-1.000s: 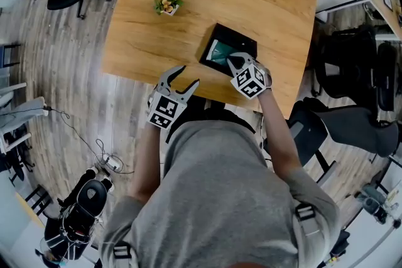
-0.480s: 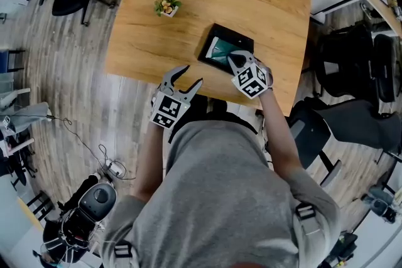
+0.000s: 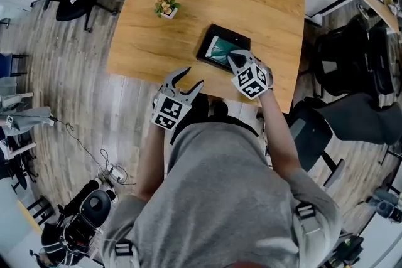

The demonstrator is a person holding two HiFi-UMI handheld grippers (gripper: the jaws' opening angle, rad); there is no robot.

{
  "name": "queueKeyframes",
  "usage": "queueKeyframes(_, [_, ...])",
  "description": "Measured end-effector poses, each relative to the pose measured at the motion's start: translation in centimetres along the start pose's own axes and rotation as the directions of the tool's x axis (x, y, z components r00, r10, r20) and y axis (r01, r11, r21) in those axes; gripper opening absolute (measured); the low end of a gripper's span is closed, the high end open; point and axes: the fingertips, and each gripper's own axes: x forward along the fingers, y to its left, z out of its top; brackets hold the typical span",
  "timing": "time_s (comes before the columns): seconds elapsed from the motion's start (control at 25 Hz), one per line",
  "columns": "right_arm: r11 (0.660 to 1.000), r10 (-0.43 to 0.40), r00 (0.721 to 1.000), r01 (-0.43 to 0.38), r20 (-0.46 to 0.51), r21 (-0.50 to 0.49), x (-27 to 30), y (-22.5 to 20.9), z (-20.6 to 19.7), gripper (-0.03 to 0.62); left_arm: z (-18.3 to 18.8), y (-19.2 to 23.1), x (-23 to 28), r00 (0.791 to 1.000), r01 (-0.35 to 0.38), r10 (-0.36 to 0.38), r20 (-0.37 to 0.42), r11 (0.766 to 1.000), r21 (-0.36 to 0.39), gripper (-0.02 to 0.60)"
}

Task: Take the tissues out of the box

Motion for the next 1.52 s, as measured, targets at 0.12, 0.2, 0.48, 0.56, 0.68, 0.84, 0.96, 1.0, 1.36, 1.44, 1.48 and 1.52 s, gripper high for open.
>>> queueKeyframes(0.12, [1.000,-0.011,1.000,0.011,0.016,-0.006,-1.0,0.2,0.5,0.008,0.1,-0.7,-0.7,1.000,-0.004,0.004,0.005,1.000,0.002,0.244])
queueKeyframes(0.2, [1.000,-0.022,0.999,0.022,0.027,-0.008,-1.6,0.2,0.7,0.008,0.2,-1.2,-0.9,1.000,-0.006,0.006,0.006,1.000,0.007,0.244])
queueKeyframes(0.48, [0.998,-0.060,0.996,0.061,0.060,-0.015,-3.6,0.5,1.3,0.008,0.4,-3.1,-2.0,1.000,-0.003,0.003,0.014,1.000,0.029,0.243])
queueKeyframes(0.56, [0.998,-0.066,0.996,0.067,0.068,-0.019,-4.2,0.7,1.4,0.006,0.5,-3.6,-2.3,1.000,-0.006,0.006,0.017,0.999,0.033,0.243])
queueKeyframes(0.68, [0.997,-0.070,0.994,0.071,0.087,-0.012,-5.0,1.0,1.7,0.006,0.6,-4.3,-2.7,1.000,-0.012,0.011,0.023,0.999,0.038,0.242])
queueKeyframes(0.84, [0.998,-0.063,0.992,0.062,0.113,0.012,-5.9,1.5,2.0,0.006,0.4,-5.2,-3.3,1.000,-0.015,0.014,0.024,0.999,0.041,0.242])
queueKeyframes(0.96, [0.998,-0.061,0.990,0.059,0.129,0.018,-6.6,2.0,1.9,0.006,0.3,-5.9,-3.6,1.000,-0.015,0.014,0.024,0.999,0.046,0.242])
queueKeyframes(1.0, [0.998,-0.060,0.990,0.059,0.128,0.015,-6.7,2.1,1.7,0.006,0.3,-6.2,-3.6,1.000,-0.015,0.014,0.024,0.999,0.048,0.242])
queueKeyframes(1.36, [0.999,-0.054,0.990,0.054,0.131,0.005,-7.9,3.3,0.1,0.005,0.0,-8.4,-3.9,0.999,-0.021,0.020,0.027,0.998,0.054,0.242])
queueKeyframes(1.44, [0.999,-0.054,0.990,0.054,0.130,0.004,-8.0,3.5,0.2,0.005,-0.1,-8.5,-4.2,0.999,-0.022,0.021,0.028,0.998,0.051,0.242])
queueKeyframes(1.48, [0.999,-0.054,0.990,0.054,0.129,0.003,-8.1,3.6,0.2,0.005,-0.2,-8.6,-4.3,0.999,-0.023,0.022,0.027,0.998,0.051,0.242])
queueKeyframes(1.52, [0.999,-0.054,0.990,0.054,0.129,0.001,-8.1,3.6,0.2,0.005,-0.2,-8.6,-4.3,0.999,-0.025,0.023,0.027,0.998,0.051,0.242])
